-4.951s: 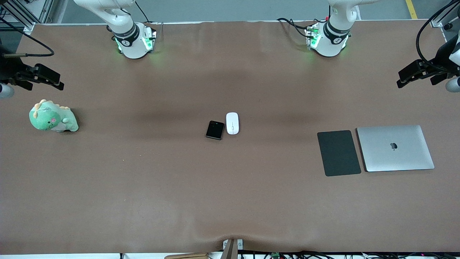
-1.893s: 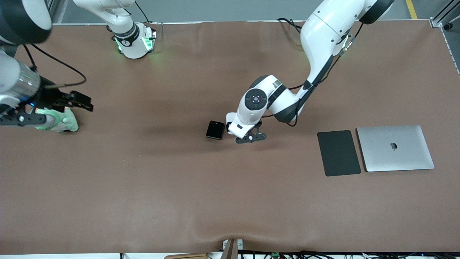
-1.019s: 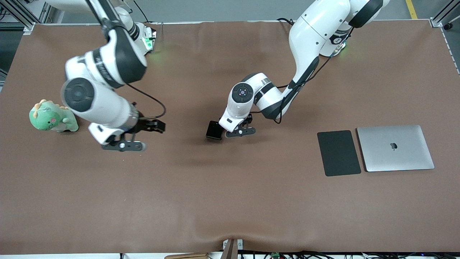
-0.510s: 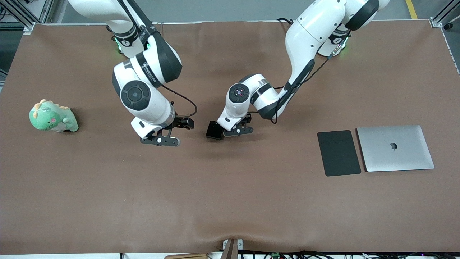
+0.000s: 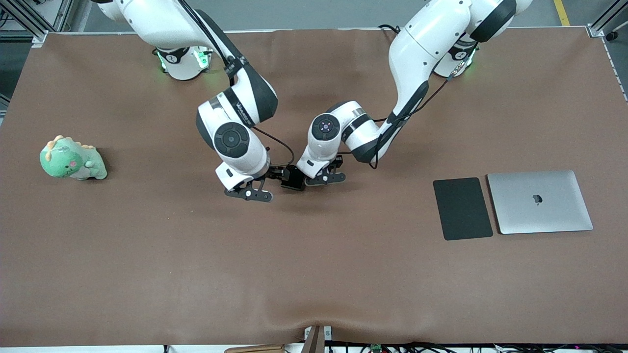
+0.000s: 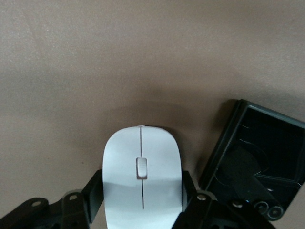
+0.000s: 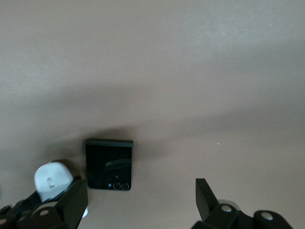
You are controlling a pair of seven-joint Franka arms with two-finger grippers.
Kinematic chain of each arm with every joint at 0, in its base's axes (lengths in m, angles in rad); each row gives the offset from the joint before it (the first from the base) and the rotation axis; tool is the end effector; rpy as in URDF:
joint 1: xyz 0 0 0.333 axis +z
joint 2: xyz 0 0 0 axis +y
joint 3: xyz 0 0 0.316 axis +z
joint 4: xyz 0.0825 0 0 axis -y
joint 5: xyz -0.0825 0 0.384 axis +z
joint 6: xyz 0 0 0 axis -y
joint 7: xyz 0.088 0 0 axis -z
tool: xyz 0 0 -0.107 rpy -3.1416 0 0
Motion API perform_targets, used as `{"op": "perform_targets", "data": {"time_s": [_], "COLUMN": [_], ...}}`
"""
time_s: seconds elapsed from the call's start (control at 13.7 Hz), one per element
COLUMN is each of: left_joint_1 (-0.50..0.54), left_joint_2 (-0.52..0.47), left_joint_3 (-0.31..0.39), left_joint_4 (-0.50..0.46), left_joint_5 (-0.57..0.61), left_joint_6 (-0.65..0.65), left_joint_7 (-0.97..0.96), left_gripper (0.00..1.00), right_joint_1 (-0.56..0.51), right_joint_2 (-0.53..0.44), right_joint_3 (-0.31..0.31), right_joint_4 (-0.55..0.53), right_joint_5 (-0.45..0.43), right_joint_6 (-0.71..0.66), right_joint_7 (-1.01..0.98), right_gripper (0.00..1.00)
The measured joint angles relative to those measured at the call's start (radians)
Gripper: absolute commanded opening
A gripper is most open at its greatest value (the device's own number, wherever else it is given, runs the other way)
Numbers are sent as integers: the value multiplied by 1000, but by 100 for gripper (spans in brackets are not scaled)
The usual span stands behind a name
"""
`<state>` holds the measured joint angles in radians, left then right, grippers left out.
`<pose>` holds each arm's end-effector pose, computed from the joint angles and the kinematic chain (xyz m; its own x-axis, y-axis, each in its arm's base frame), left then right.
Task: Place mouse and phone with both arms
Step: 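Close the left gripper on the mouse while the right gripper grasps the phone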
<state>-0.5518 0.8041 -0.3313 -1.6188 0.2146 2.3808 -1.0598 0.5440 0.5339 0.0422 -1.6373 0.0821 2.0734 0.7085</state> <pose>0.4603 -0.5130 0.1709 0.9909 0.1142 -0.0714 0.1181 -0.9916 0.0531 0.5597 0.3729 0.2996 0.9768 -0.1677 -0.1334 -0.1696 -0.9855 -0.0029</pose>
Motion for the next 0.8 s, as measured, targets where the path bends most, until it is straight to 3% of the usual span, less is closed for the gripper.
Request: {"op": "perform_targets", "data": {"time_s": [0.44, 0.8], "left_joint_1": [0, 12], "left_joint_2": [0, -7], "left_joint_3": [0, 11], "left_joint_4": [2, 26], "left_joint_5": [4, 20], "left_joint_6": [0, -54], "left_joint_7": [0, 0], "left_gripper": [45, 45], "right_joint_1": [0, 28], "right_joint_2": [7, 12], "right_joint_3": [-8, -4], "right_joint_4": [-143, -150], "right_joint_5": [0, 1], "right_joint_6": [215, 239], "right_joint_7": [0, 7], "right_gripper": [100, 100]}}
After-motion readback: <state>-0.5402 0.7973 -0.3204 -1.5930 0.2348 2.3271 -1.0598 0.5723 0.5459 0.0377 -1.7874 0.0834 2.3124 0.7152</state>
